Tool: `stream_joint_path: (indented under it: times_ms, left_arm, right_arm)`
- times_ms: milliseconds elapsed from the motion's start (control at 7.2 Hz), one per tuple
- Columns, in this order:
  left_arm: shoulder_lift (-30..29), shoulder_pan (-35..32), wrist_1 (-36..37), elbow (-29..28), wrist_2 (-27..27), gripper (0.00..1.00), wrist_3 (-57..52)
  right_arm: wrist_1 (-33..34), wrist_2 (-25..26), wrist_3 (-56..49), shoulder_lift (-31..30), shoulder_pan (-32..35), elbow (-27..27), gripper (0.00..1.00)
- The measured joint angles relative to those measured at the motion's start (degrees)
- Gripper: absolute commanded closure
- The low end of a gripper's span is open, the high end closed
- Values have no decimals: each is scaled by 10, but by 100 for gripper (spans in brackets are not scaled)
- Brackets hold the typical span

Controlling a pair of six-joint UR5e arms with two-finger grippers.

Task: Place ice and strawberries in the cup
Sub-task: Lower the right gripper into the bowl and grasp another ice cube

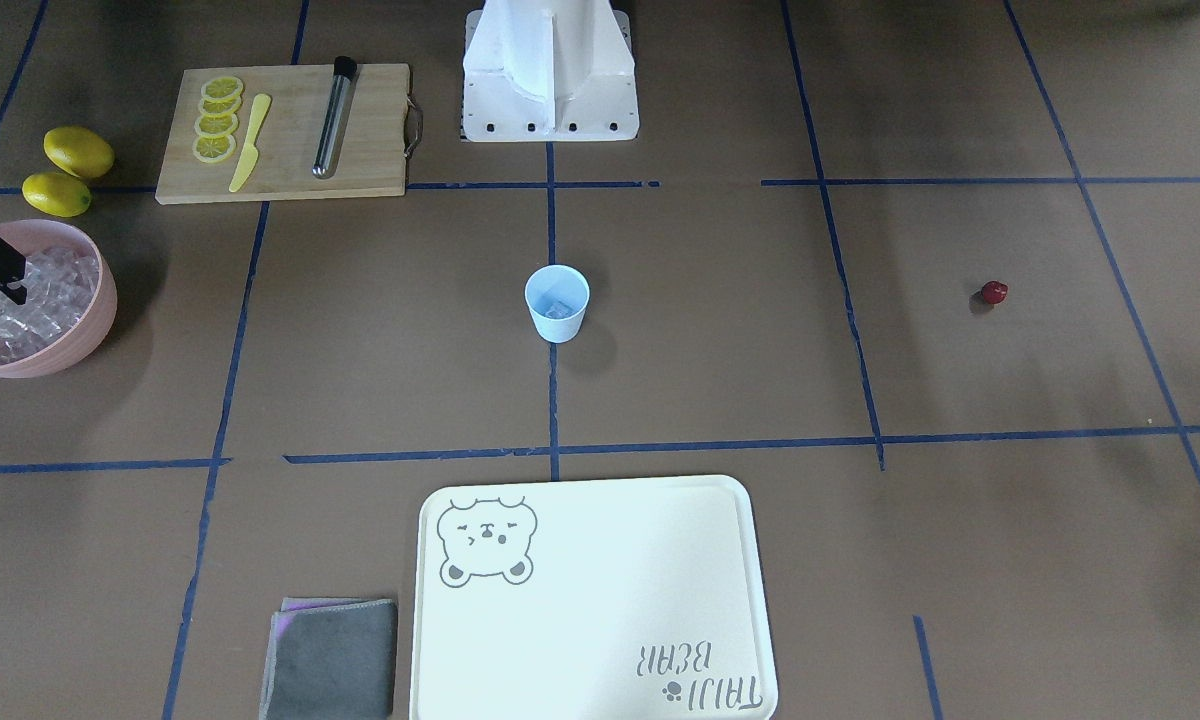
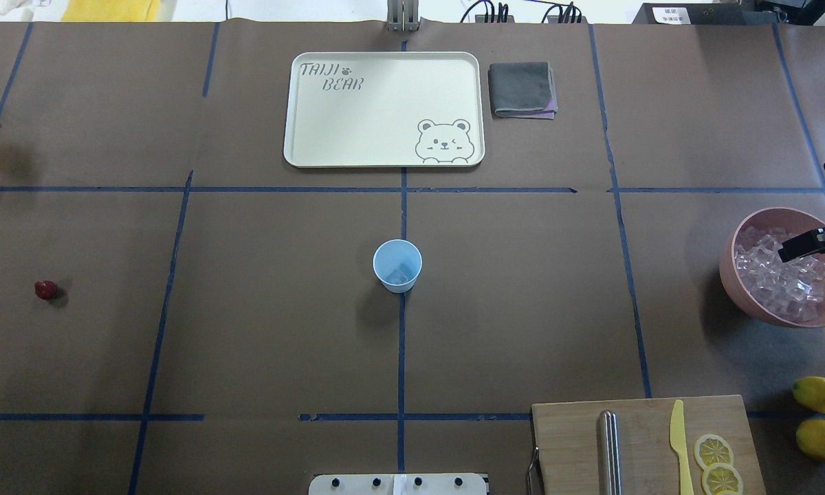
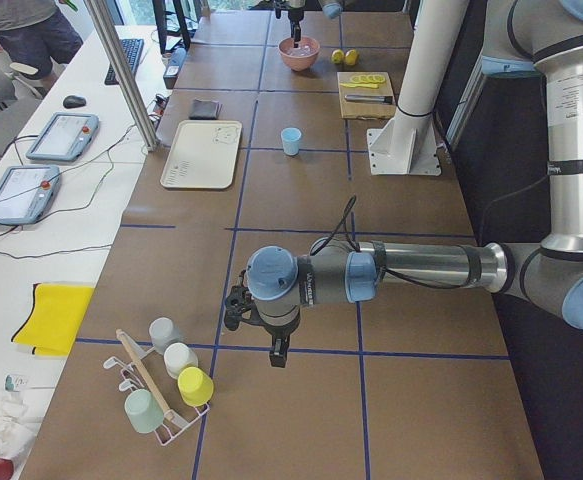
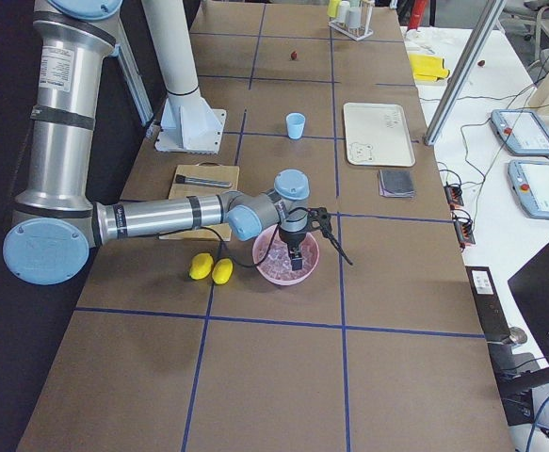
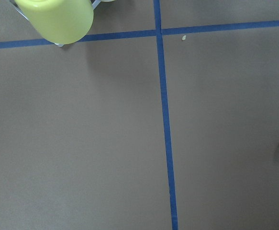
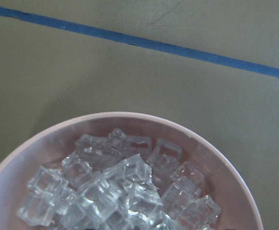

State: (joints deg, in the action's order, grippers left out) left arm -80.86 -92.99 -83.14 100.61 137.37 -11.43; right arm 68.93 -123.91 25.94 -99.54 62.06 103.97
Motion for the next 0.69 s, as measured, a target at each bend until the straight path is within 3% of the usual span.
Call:
stream_joint_path:
  times_ms: [695]
  left_arm:
    - [0, 0, 0, 1, 0, 0, 0]
  right_arm:
    - [0, 1, -1, -1, -13, -8, 22]
